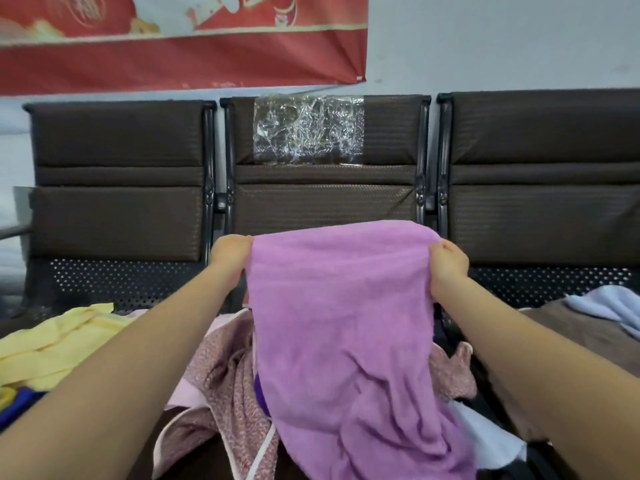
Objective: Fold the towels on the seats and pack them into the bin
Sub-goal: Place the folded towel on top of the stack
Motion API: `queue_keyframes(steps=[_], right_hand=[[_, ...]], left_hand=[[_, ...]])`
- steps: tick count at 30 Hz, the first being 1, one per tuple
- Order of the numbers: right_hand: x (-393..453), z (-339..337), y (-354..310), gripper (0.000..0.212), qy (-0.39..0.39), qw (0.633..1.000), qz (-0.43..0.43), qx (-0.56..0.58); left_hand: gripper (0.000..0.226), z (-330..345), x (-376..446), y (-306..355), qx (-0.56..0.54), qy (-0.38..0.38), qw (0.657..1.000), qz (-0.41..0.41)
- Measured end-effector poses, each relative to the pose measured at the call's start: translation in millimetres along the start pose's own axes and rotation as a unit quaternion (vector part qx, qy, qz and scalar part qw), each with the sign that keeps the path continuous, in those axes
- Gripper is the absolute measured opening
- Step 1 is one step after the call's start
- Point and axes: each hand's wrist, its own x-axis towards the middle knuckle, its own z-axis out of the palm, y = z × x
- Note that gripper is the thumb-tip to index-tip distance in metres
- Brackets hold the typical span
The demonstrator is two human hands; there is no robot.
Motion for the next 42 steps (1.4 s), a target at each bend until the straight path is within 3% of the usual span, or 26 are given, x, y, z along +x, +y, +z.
queue_keyframes(steps=[2, 5, 8, 10, 12, 13, 15, 19, 21, 23, 26, 28, 32, 34, 38, 42], right_hand=[[5.1, 4.2, 12.9, 0.052, -0.023, 0.996, 0.028, -0.081], [-1.6, -4.2, 41.0, 0.072, -0.052, 0.965, 0.07, -0.249], [-30.4, -27.0, 56.9, 0.063, -0.101, 0.949, 0.086, -0.286], [-49.7, -44.7, 58.0, 0.044, -0.154, 0.95, 0.103, -0.25], [-74.8, -65.6, 53.7, 0.015, -0.2, 0.948, 0.132, -0.212], [-86.5, -77.0, 50.9, 0.012, -0.216, 0.943, 0.138, -0.212], [-102.5, -100.4, 48.6, 0.02, -0.251, 0.926, 0.145, -0.24], [-115.4, -131.1, 49.7, 0.043, -0.381, 0.835, 0.136, -0.371], [-121.7, -134.5, 53.4, 0.038, -0.414, 0.803, 0.09, -0.419], [-126.1, -131.2, 59.4, 0.032, -0.434, 0.793, 0.073, -0.421], [-131.5, -120.8, 66.1, 0.035, -0.444, 0.803, 0.059, -0.392], [-132.3, -115.4, 68.0, 0.048, -0.427, 0.832, 0.053, -0.351], [-130.8, -102.9, 62.6, 0.019, -0.382, 0.896, 0.038, -0.223], [-127.1, -96.3, 59.5, 0.017, -0.346, 0.921, 0.071, -0.162], [-114.4, -90.1, 54.3, 0.034, -0.251, 0.952, 0.174, -0.023], [-109.4, -91.0, 37.5, 0.034, -0.209, 0.948, 0.218, 0.097]], left_hand=[[0.027, 7.9, 7.2, -10.5, 0.115, 0.022, 0.993, 0.013], [0.033, 24.7, 0.0, -39.6, 0.164, -0.027, 0.986, -0.017], [0.042, 35.5, -35.8, -63.3, 0.176, -0.077, 0.981, -0.023], [0.041, 32.2, -67.8, -76.0, 0.149, -0.076, 0.986, -0.007], [0.029, 22.0, -104.1, -89.1, 0.132, -0.087, 0.987, 0.018], [0.018, 16.5, -119.5, -97.7, 0.142, -0.104, 0.984, 0.023], [0.025, 5.7, -144.0, -105.7, 0.163, -0.166, 0.973, 0.008], [0.041, -8.9, -167.8, -100.2, 0.167, -0.237, 0.953, -0.084], [0.046, -14.0, -183.2, -100.4, 0.174, -0.29, 0.93, -0.143], [0.044, -13.8, -198.0, -103.9, 0.133, -0.333, 0.916, -0.179], [0.032, -4.9, -216.2, -104.2, 0.015, -0.371, 0.908, -0.195], [0.02, 6.9, -226.9, -101.7, -0.036, -0.383, 0.903, -0.191], [0.004, 28.8, -241.1, -102.2, -0.116, -0.387, 0.904, -0.138], [0.013, 35.0, -242.4, -100.3, -0.137, -0.385, 0.906, -0.11], [0.02, 31.7, -228.3, -83.8, -0.231, -0.325, 0.905, -0.146], [0.027, -0.5, -191.1, -64.9, -0.345, -0.224, 0.893, -0.18]])
